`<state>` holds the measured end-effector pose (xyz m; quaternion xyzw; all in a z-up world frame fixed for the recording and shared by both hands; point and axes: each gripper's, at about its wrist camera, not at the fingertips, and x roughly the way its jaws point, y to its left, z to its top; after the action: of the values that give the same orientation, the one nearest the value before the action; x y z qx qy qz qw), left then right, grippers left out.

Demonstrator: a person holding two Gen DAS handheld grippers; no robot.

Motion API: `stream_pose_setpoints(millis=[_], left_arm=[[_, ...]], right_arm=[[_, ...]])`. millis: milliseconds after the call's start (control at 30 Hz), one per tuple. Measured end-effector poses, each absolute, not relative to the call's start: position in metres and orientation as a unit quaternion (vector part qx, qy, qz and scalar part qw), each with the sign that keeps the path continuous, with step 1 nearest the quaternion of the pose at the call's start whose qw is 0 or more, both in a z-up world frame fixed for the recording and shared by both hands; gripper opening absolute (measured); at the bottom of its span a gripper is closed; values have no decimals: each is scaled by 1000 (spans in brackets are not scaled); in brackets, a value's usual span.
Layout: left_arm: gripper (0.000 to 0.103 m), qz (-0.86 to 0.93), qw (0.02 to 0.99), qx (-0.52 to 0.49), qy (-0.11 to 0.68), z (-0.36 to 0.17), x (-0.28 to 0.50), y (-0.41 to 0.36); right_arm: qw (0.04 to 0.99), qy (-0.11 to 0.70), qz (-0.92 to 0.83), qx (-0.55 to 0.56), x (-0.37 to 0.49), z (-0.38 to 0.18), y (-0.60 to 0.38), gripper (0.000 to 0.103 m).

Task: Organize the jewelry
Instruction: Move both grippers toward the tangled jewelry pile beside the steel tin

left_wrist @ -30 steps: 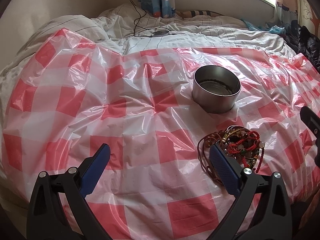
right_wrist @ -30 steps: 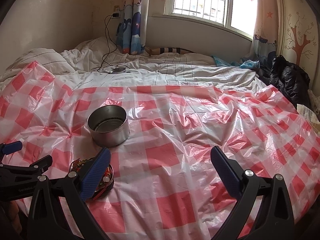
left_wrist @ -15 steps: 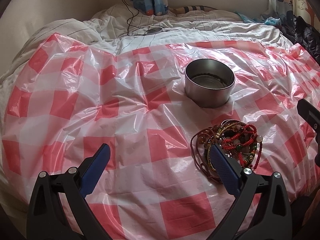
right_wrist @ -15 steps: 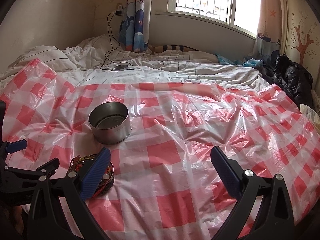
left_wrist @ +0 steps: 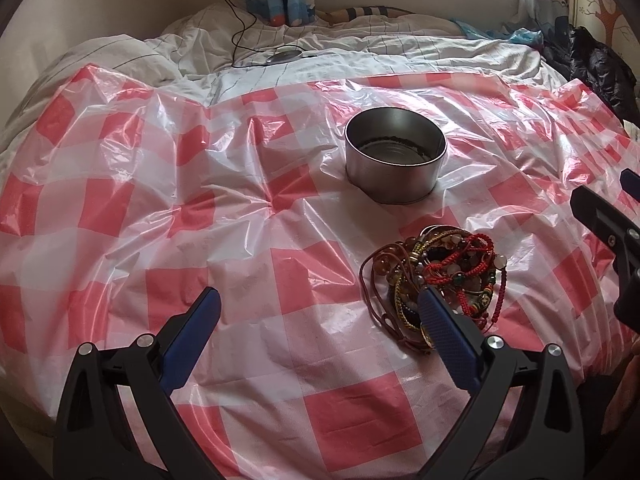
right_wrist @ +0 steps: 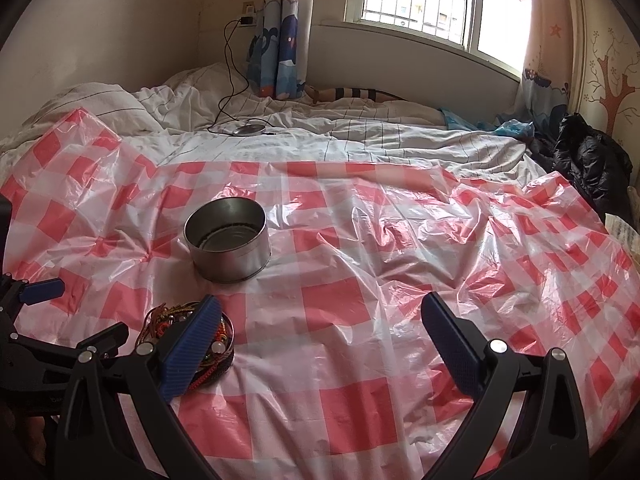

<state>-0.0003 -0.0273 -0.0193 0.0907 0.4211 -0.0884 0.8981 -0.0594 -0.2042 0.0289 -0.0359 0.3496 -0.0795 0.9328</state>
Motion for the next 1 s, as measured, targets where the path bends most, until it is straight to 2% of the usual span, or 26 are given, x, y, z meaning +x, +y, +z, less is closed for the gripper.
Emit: stream_pose_setpoints(millis=[433, 1000], left_arm=[[95, -117, 890, 88, 431, -21, -3, -36], [95, -138, 886, 73, 437, -22, 0, -36]], right_arm=[[934, 346, -80, 25, -62, 32, -230, 96], [938, 344, -43, 17, -62, 33, -221, 96]])
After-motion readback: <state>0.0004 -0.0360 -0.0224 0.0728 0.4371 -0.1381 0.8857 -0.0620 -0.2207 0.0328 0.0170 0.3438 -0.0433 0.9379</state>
